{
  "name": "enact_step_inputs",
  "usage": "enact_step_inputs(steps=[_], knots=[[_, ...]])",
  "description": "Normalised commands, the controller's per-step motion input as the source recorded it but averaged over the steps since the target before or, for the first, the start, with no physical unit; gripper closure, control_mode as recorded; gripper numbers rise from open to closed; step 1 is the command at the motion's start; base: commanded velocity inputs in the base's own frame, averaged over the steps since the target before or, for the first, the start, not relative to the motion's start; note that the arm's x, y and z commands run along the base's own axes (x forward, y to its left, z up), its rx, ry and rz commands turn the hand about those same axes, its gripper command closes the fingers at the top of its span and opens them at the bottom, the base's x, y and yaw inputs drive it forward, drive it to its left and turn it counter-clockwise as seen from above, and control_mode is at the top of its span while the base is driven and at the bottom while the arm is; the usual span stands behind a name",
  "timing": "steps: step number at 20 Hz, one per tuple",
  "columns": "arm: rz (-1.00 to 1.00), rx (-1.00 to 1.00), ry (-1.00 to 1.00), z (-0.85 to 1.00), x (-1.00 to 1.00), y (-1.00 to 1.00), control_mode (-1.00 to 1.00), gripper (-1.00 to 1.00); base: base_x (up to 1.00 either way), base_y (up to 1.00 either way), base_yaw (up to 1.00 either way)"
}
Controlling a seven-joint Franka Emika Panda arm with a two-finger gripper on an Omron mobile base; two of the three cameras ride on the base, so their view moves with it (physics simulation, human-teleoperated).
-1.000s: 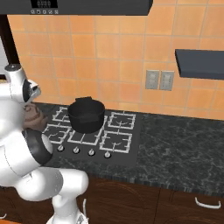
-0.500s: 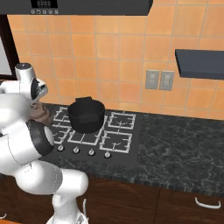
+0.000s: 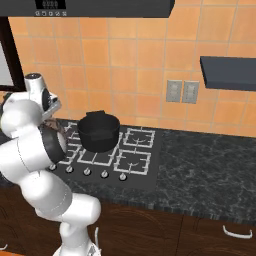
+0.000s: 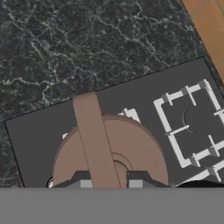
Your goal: Pick the kettle from the counter and place it on a stove burner. Then turn the burner on.
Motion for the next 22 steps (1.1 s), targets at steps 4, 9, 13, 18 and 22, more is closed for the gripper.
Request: enact_step_inputs(steps=[4,9,13,18,22], knots=[[0.00,-0.01,0.07,-0.04,0.27,0.00,-1.00,1.00,0.00,0.00,0.00],[0.00,0.00,0.11,-0.18,0.28,0.00,-1.00,1.00,0.00,0.00,0.00],[0.00,-0.01,0.11,-0.29,0.31,0.00,-1.00,1.00,0.00,0.00,0.00],[0.00,-0.03,0.10,-0.33,0.42,0.09,-1.00,1.00,0.00,0.00,0.00],[0.00,-0.05,0.06,-0.33,0.25,0.20,-1.00,1.00,0.00,0.00,0.00]])
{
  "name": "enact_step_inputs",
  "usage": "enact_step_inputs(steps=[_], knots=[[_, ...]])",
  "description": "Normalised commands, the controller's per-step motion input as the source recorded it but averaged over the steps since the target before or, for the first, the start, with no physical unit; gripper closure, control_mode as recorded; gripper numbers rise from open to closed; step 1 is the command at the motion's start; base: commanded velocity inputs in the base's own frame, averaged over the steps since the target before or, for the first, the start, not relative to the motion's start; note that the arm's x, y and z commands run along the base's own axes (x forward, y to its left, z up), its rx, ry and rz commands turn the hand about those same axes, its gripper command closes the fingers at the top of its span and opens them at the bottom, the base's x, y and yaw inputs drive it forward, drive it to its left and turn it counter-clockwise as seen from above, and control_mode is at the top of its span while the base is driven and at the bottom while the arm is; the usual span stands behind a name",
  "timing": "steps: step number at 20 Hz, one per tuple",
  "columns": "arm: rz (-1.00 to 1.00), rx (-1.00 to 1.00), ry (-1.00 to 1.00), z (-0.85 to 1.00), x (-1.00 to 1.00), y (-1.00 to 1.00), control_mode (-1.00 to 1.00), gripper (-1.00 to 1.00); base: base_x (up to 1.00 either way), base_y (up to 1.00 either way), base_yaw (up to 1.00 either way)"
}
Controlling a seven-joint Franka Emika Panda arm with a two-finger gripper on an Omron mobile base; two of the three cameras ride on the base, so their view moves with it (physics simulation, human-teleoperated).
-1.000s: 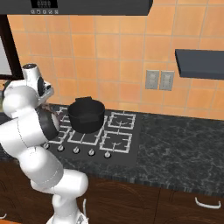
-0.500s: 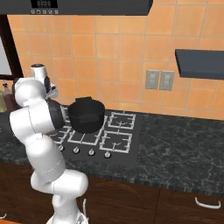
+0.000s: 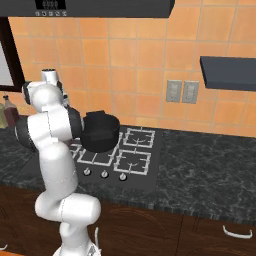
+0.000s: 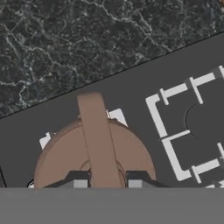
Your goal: Pick the kettle from the counter and place it on a stove burner. Then turn the burner on.
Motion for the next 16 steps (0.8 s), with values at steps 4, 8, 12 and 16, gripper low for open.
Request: enact_step_inputs(steps=[4,8,12,16], knots=[[0.00,-0.07,0.00,-0.19,-0.12,0.19,-1.00,-1.00,0.00,0.00,0.00],[0.00,-0.01,0.00,-0.01,-0.28,-0.01,-1.00,-1.00,0.00,0.00,0.00],[0.00,0.00,0.00,0.00,-0.23,-0.09,-1.00,-1.00,0.00,0.00,0.00],[-0.01,0.00,0.00,0.15,-0.31,-0.01,-1.00,-1.00,0.00,0.00,0.00]])
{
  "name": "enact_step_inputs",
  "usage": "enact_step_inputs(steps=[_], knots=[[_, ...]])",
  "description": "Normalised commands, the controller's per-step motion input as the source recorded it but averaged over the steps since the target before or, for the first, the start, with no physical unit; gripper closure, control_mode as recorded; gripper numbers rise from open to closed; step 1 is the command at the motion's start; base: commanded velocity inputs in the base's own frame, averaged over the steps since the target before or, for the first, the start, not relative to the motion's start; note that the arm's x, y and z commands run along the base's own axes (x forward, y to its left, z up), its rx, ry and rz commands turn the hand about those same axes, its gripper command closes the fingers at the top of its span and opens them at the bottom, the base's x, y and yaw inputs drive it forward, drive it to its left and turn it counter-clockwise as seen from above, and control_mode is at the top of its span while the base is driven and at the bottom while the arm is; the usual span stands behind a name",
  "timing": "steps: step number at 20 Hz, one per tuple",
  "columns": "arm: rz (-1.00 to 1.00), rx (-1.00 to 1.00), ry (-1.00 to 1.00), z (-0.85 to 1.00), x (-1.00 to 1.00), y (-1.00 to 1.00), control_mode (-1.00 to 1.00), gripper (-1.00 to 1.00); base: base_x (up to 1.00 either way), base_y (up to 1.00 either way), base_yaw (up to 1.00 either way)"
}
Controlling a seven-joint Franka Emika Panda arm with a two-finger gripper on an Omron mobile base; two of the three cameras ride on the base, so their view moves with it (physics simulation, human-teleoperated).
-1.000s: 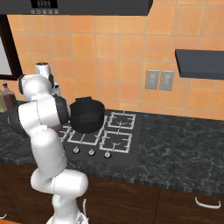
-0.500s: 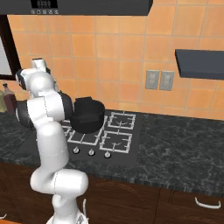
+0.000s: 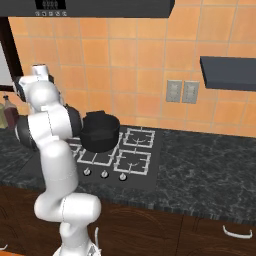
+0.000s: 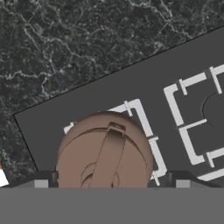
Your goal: Pick the kettle from the counter and place it on a stove burner. Then turn the burner on.
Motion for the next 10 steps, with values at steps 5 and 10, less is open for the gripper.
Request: enact_step_inputs(steps=[5,10], knots=[[-0.01,0.00,-0.06,0.24,-0.34,0.00,-1.00,-1.00,0.00,0.00,0.00],[-0.04,0.00,-0.04,0.22,-0.65,-0.05,-1.00,-1.00,0.00,0.00,0.00]])
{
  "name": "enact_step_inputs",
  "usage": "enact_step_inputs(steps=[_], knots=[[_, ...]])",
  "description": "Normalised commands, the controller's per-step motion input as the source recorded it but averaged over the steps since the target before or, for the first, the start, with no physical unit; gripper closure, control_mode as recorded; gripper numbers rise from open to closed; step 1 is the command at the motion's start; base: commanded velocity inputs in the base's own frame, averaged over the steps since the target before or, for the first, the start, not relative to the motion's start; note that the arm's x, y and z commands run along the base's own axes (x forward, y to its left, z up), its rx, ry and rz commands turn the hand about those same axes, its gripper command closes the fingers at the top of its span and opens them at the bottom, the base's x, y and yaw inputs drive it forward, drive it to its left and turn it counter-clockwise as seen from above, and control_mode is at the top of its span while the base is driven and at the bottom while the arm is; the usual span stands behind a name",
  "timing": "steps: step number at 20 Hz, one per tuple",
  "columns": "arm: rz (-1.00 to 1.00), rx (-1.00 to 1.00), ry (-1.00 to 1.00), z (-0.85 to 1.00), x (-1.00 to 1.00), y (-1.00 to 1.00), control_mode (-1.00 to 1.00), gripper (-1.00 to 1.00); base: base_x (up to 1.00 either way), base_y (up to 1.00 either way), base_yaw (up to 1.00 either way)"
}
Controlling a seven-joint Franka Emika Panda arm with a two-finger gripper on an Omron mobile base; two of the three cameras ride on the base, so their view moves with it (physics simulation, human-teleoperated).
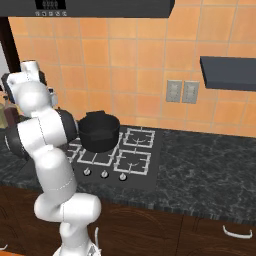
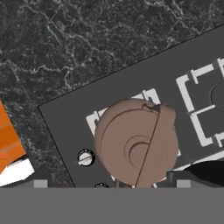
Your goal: Pick the kettle from the counter and place it on a stove burner. Then turn the burner on.
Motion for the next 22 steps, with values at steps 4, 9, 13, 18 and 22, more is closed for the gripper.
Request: enact_step_inputs(steps=[4,9,13,18,22], knots=[[-0.21,0.00,-0.01,0.19,-0.65,-0.07,-1.00,-1.00,0.00,0.00,0.00],[-0.38,0.03,0.00,0.05,-0.67,-0.09,-1.00,-1.00,0.00,0.00,0.00],[-0.53,0.02,0.01,0.00,-0.54,-0.21,-1.00,-1.00,0.00,0.00,0.00],[-0.59,0.00,0.00,-0.02,-0.44,-0.25,-1.00,-1.00,0.00,0.00,0.00],[-0.60,0.00,0.00,-0.20,-0.30,-0.13,-1.00,-1.00,0.00,0.00,0.00]])
